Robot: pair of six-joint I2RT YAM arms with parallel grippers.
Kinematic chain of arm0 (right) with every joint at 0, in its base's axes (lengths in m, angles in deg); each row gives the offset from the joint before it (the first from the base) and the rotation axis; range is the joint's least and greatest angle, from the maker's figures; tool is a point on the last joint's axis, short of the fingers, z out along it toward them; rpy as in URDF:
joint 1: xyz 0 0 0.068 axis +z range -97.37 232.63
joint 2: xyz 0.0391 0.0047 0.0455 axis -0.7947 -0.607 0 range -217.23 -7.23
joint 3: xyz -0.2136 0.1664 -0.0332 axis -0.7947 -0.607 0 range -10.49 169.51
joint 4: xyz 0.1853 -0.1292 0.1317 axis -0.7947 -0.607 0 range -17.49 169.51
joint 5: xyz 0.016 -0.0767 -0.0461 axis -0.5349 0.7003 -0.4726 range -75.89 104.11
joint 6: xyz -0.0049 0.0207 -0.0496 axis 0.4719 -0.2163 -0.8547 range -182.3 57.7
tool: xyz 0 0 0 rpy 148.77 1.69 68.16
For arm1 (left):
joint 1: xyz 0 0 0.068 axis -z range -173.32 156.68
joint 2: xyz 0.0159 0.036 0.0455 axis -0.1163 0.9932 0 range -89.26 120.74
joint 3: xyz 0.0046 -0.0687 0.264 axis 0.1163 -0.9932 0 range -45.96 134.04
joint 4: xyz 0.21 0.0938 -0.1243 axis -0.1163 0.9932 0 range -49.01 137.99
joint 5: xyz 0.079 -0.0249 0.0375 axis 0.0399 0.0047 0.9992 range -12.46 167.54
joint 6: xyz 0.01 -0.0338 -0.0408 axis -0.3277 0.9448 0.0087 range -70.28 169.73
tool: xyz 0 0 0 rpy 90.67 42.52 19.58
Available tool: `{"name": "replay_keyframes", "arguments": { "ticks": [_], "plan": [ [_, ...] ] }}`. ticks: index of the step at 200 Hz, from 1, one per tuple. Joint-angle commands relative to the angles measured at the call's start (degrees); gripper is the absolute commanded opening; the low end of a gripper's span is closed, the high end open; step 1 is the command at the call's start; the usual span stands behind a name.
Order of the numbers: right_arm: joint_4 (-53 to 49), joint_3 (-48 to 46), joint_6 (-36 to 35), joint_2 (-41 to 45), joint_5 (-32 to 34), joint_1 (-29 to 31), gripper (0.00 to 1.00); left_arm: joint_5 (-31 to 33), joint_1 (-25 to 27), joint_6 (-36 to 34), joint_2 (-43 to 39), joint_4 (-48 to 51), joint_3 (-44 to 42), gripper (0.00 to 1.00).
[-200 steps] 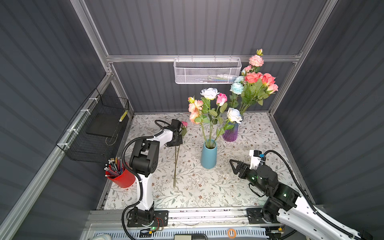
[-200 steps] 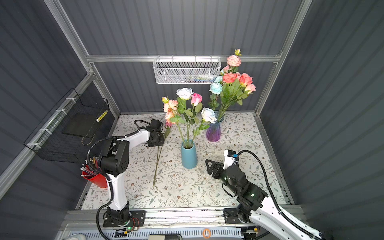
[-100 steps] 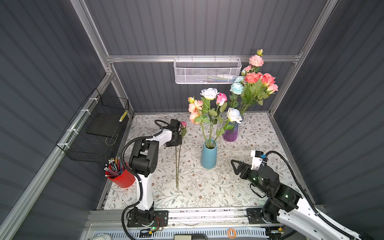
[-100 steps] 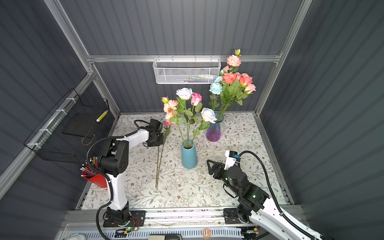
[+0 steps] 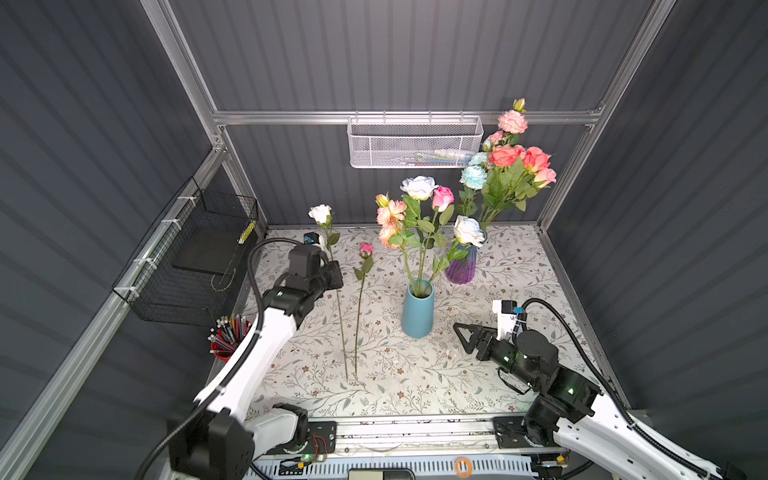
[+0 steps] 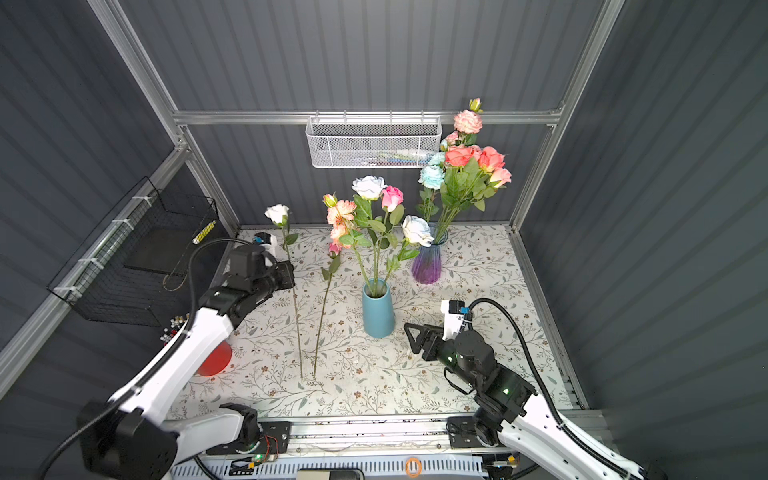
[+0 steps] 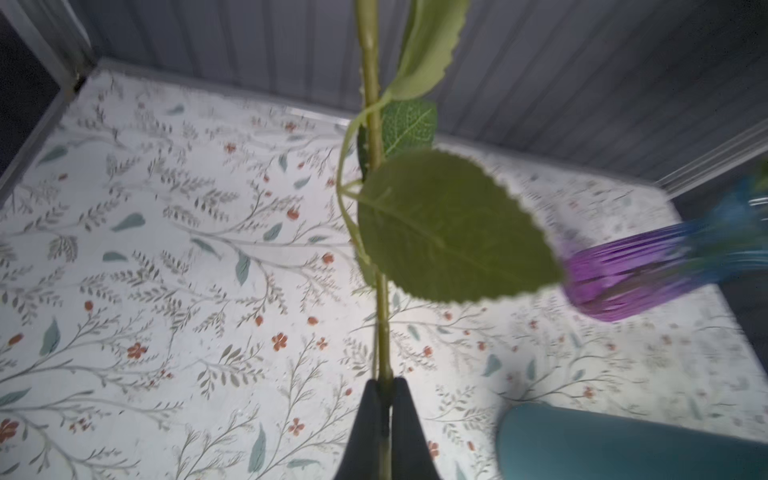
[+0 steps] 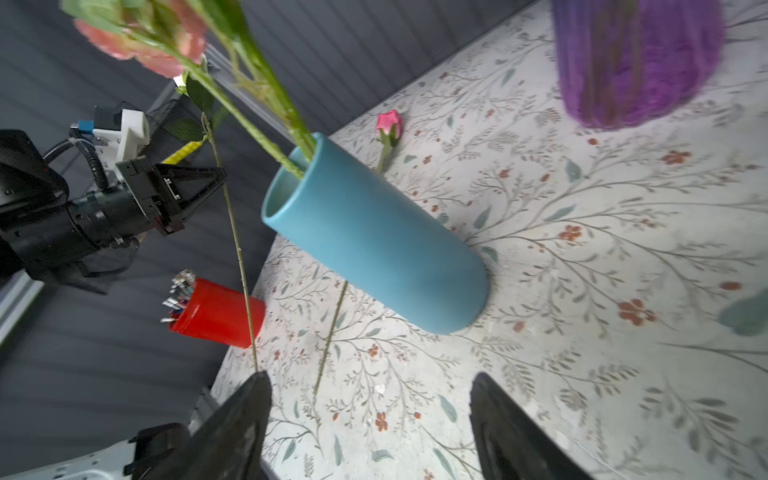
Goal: Arrange the flowers into the vase
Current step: 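Lift the white rose upright off the table with left gripper, then carry the white rose over the teal vase with left gripper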
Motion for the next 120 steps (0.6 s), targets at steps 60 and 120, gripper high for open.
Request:
{"name": "replay_keyframes", "arguments": {
  "ticks": [60, 120],
  "plan": [
    [20.2, -2.6, 1.0, -7.2, -14.5, -0.4, 0.79, -16.5, -0.2, 6.0, -15.3, -19.0, 3.1, 0.00],
    [14.9, -3.0, 1.2, -2.1, -5.7, -0.4, 0.79, -18.1, 6.9, 5.4, -6.0, -27.9, 13.3, 0.00]
  ]
}}
